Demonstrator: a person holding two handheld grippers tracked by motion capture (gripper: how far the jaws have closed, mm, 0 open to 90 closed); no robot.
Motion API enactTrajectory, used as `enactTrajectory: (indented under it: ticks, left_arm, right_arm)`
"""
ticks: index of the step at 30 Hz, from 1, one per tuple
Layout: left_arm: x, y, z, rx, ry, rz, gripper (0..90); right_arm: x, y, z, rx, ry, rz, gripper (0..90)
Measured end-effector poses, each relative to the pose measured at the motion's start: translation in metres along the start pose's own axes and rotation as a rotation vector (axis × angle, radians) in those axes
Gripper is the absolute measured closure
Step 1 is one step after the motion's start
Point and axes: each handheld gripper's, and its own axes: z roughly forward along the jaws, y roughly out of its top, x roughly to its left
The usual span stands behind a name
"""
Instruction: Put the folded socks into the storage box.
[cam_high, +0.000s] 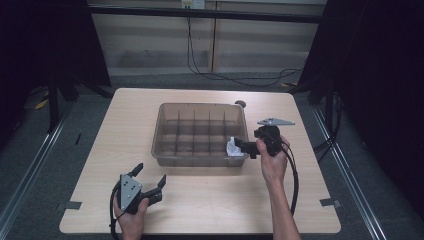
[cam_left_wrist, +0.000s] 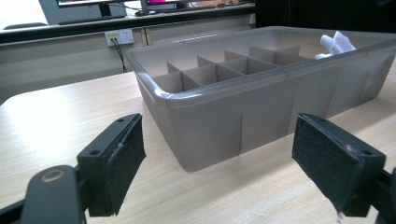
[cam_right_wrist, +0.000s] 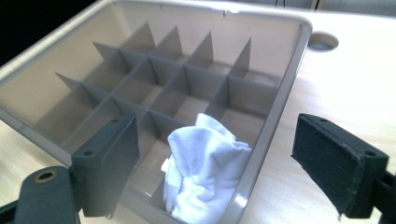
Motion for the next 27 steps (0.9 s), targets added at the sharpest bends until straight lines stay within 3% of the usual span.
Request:
enactTrajectory:
  ticks: [3, 6, 12, 16, 21, 25, 27]
  left_arm:
    - [0.000, 0.000, 0.000, 0.000, 0.002, 0.001, 16.7]
    - [0.001, 0.000, 0.000, 0.002, 0.007, -0.004, 16.7]
    - [0.001, 0.000, -0.001, 0.001, 0.008, -0.003, 16.7]
    - [0.000, 0.000, 0.000, -0.002, 0.002, -0.004, 16.7]
    - [0.000, 0.000, 0.000, -0.002, -0.002, 0.000, 16.7]
    - [0.000, 0.000, 0.000, -0.003, 0.001, 0.000, 16.7]
    - [0.000, 0.000, 0.000, -0.002, 0.002, 0.000, 16.7]
  right_arm:
    - [0.000, -0.006, -0.005, -0.056, -0.050, -0.014, 14.5]
    - [-0.002, -0.013, -0.012, -0.109, -0.056, -0.015, 14.6]
    - [-0.010, -0.027, -0.024, -0.171, -0.113, -0.004, 14.6]
    - [-0.011, -0.038, -0.030, -0.251, -0.146, -0.008, 15.3]
    - [-0.014, -0.052, -0.037, -0.296, -0.198, -0.006, 15.3]
    - [-0.017, -0.065, -0.043, -0.328, -0.198, 0.038, 15.6]
    - [-0.019, -0.075, -0.046, -0.355, -0.240, 0.035, 15.5]
